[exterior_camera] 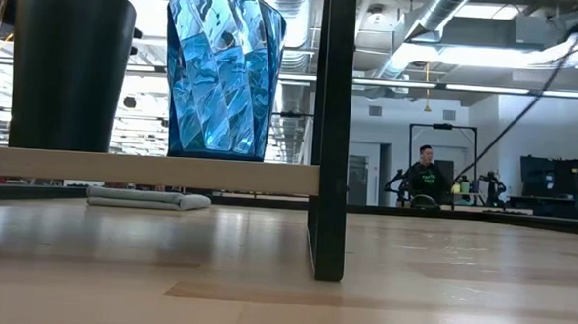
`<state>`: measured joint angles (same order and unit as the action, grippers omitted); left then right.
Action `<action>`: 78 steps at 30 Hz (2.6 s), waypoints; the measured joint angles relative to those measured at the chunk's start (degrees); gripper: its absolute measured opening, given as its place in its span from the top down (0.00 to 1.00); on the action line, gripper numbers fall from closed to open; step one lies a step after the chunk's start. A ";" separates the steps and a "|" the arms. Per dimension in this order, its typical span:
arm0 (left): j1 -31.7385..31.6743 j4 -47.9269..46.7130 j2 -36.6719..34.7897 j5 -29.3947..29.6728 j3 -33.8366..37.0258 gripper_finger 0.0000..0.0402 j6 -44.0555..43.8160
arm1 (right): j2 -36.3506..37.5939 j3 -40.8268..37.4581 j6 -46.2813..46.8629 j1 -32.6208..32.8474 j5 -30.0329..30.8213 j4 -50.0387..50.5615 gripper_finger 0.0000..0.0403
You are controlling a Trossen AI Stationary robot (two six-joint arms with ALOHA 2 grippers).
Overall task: Stack small to large cups/mugs on shelf
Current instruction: Return to Home Position
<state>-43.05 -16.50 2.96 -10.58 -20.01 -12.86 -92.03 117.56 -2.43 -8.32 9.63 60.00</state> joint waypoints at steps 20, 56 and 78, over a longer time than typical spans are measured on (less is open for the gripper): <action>0.00 1.13 0.00 3.79 0.00 0.49 0.84 | 48.16 -63.92 -0.56 -5.65 -17.75 -45.46 0.72; 0.00 0.97 0.42 14.17 0.00 0.49 0.92 | 75.73 -100.74 14.10 -36.22 -39.48 -64.18 0.72; 3.67 8.76 -2.74 18.81 9.63 0.49 -0.81 | 86.32 -108.34 12.99 -21.80 -21.43 -64.79 0.72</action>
<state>-39.37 -7.74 0.22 8.23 -10.38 -13.67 -5.72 9.22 10.56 -30.12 -11.80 -4.78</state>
